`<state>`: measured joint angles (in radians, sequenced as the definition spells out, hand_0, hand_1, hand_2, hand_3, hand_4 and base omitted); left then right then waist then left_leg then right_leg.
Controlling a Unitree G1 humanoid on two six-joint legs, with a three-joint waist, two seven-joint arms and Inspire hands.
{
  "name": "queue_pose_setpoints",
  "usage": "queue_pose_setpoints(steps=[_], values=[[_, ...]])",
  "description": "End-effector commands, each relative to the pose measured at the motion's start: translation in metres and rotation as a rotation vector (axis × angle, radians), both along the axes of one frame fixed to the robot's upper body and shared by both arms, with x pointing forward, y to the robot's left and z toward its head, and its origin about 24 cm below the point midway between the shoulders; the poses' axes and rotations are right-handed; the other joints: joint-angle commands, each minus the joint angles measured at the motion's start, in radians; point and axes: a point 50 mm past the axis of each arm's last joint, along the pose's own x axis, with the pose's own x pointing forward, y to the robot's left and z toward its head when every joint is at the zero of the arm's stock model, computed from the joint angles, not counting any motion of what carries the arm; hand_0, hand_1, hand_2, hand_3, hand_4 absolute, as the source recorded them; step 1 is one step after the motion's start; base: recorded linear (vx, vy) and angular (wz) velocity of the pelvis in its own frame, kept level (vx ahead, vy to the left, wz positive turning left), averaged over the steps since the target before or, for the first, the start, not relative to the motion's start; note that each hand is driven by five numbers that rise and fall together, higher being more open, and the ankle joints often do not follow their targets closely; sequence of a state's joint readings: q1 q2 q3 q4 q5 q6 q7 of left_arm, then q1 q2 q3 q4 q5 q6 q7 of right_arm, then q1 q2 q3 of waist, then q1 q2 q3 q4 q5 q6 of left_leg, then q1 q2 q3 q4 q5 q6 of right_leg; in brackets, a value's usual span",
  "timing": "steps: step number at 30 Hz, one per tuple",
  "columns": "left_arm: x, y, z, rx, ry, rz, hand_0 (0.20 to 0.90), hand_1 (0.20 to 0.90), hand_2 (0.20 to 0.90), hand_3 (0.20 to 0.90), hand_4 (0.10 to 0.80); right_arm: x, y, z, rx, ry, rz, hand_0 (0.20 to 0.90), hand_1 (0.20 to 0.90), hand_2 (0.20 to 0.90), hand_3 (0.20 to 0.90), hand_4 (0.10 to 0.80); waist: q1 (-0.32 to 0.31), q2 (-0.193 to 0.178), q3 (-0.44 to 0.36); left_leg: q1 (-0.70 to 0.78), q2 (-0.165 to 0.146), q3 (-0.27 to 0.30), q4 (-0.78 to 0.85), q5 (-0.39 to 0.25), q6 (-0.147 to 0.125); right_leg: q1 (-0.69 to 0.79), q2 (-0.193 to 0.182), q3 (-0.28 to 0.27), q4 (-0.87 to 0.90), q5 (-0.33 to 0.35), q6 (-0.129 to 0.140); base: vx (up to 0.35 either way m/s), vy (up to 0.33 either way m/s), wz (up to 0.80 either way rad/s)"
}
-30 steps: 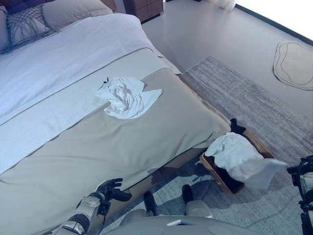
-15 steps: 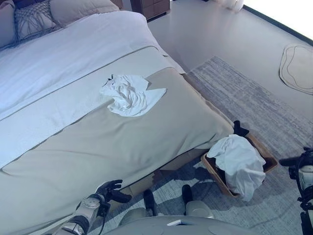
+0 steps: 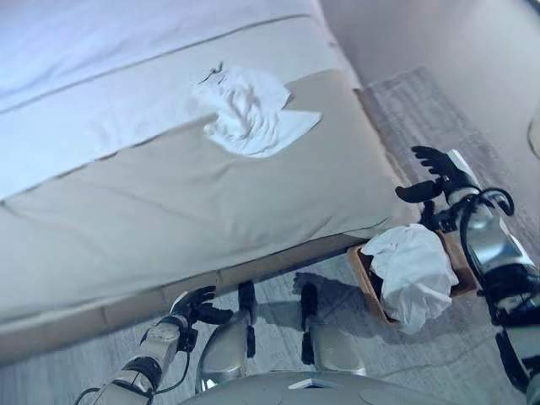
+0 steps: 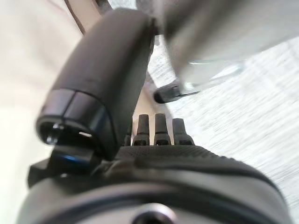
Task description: Pick up the clothes from the bed and place them into the basket
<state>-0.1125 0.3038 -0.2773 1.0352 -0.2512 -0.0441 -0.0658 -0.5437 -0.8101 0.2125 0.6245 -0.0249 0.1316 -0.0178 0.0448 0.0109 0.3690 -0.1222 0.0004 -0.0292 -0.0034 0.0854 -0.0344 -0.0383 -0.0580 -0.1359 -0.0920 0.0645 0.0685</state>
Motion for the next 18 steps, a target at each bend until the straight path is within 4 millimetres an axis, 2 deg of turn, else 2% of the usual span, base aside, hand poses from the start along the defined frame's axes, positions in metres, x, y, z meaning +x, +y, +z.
queue_pose_setpoints(steps=[1, 5, 6, 8, 9, 10, 11, 12, 13, 14, 16, 18], values=[[-0.007, 0.025, 0.002, 0.069, 0.006, 0.022, 0.900, 0.900, 0.900, 0.900, 0.800, 0.024, -0.001, 0.098, -0.148, -0.300, -0.032, 0.900, 0.900, 0.900, 0.900, 0.800, 0.079, -0.079, -0.001, -0.057, -0.058, -0.034, 0.134, -0.128, 0.040, -0.059, 0.006, 0.002, 0.103, -0.032, -0.055, 0.083, 0.111, 0.50], [0.000, 0.033, 0.009, 0.080, -0.016, 0.035, 0.900, 0.900, 0.900, 0.900, 0.800, 0.036, -0.002, 0.134, -0.192, -0.369, -0.135, 0.900, 0.900, 0.900, 0.900, 0.800, 0.138, -0.086, 0.042, -0.121, -0.080, -0.063, 0.168, -0.129, 0.050, -0.089, -0.013, -0.037, 0.113, -0.022, -0.042, 0.083, 0.110, 0.43], [0.006, 0.038, 0.013, 0.081, -0.034, 0.040, 0.900, 0.900, 0.900, 0.900, 0.800, 0.040, -0.002, 0.151, -0.204, -0.411, -0.191, 0.900, 0.900, 0.900, 0.900, 0.800, 0.167, -0.085, 0.066, -0.163, -0.090, -0.073, 0.203, -0.132, 0.058, -0.116, -0.024, -0.058, 0.135, -0.020, -0.037, 0.057, 0.079, 0.40], [0.008, 0.041, 0.016, 0.080, -0.048, 0.047, 0.900, 0.900, 0.900, 0.900, 0.800, 0.042, 0.000, 0.161, -0.207, -0.448, -0.221, 0.900, 0.900, 0.900, 0.900, 0.800, 0.188, -0.084, 0.086, -0.194, -0.096, -0.078, 0.241, -0.144, 0.063, -0.135, -0.031, -0.071, 0.158, -0.022, -0.032, 0.063, 0.094, 0.46], [0.012, 0.046, 0.021, 0.083, -0.076, 0.060, 0.900, 0.900, 0.900, 0.900, 0.800, 0.043, 0.002, 0.177, -0.209, -0.501, -0.277, 0.900, 0.900, 0.900, 0.900, 0.800, 0.215, -0.085, 0.115, -0.244, -0.105, -0.090, 0.286, -0.150, 0.071, -0.176, -0.042, -0.099, 0.200, -0.023, -0.023, 0.040, 0.100, 0.40], [0.014, 0.048, 0.024, 0.080, -0.092, 0.078, 0.900, 0.900, 0.900, 0.900, 0.800, 0.043, 0.005, 0.187, -0.200, -0.539, -0.300, 0.900, 0.900, 0.900, 0.900, 0.800, 0.227, -0.085, 0.129, -0.267, -0.109, -0.097, 0.304, -0.152, 0.076, -0.198, -0.046, -0.111, 0.223, -0.024, -0.018, 0.015, 0.070, 0.32], [0.014, 0.048, 0.024, 0.079, -0.092, 0.078, 0.900, 0.900, 0.900, 0.900, 0.800, 0.043, 0.005, 0.187, -0.200, -0.539, -0.299, 0.900, 0.900, 0.900, 0.900, 0.800, 0.226, -0.085, 0.129, -0.268, -0.109, -0.097, 0.305, -0.152, 0.076, -0.199, -0.046, -0.111, 0.223, -0.024, -0.018, 0.013, 0.081, 0.30], [0.016, 0.050, 0.026, 0.070, -0.107, 0.098, 0.900, 0.900, 0.900, 0.900, 0.800, 0.043, 0.007, 0.198, -0.195, -0.578, -0.334, 0.900, 0.900, 0.900, 0.900, 0.800, 0.241, -0.082, 0.144, -0.292, -0.112, -0.103, 0.321, -0.151, 0.079, -0.225, -0.051, -0.125, 0.252, -0.028, -0.012, 0.101, 0.098, 0.33], [0.016, 0.050, 0.027, 0.058, -0.114, 0.114, 0.900, 0.900, 0.900, 0.900, 0.800, 0.043, 0.010, 0.207, -0.202, -0.615, -0.358, 0.900, 0.900, 0.900, 0.900, 0.800, 0.260, -0.075, 0.150, -0.301, -0.111, -0.112, 0.337, -0.179, 0.079, -0.239, -0.049, -0.130, 0.282, -0.051, -0.003, 0.114, 0.179, 0.32], [0.013, 0.050, 0.026, 0.042, -0.116, 0.126, 0.900, 0.900, 0.900, 0.900, 0.800, 0.041, 0.012, 0.217, -0.224, -0.656, -0.392, 0.900, 0.900, 0.900, 0.900, 0.800, 0.278, -0.068, 0.151, -0.332, -0.118, -0.124, 0.346, -0.175, 0.081, -0.275, -0.058, -0.147, 0.311, -0.053, 0.000, 0.105, 0.126, 0.25], [0.013, 0.049, 0.026, 0.036, -0.120, 0.125, 0.900, 0.900, 0.900, 0.900, 0.800, 0.041, 0.014, 0.224, -0.236, -0.674, -0.407, 0.900, 0.900, 0.900, 0.900, 0.800, 0.287, -0.063, 0.151, -0.358, -0.124, -0.131, 0.355, -0.172, 0.081, -0.304, -0.064, -0.156, 0.329, -0.052, 0.002, -0.016, 0.141, 0.11], [0.002, 0.048, 0.022, -0.004, -0.124, 0.120, 0.900, 0.900, 0.900, 0.900, 0.800, 0.038, 0.017, 0.245, -0.281, -0.683, -0.438, 0.900, 0.900, 0.900, 0.900, 0.800, 0.310, -0.042, 0.151, -0.437, -0.136, -0.144, 0.374, -0.151, 0.080, -0.390, -0.091, -0.186, 0.390, -0.059, 0.004, -0.063, 0.288, 0.13]])
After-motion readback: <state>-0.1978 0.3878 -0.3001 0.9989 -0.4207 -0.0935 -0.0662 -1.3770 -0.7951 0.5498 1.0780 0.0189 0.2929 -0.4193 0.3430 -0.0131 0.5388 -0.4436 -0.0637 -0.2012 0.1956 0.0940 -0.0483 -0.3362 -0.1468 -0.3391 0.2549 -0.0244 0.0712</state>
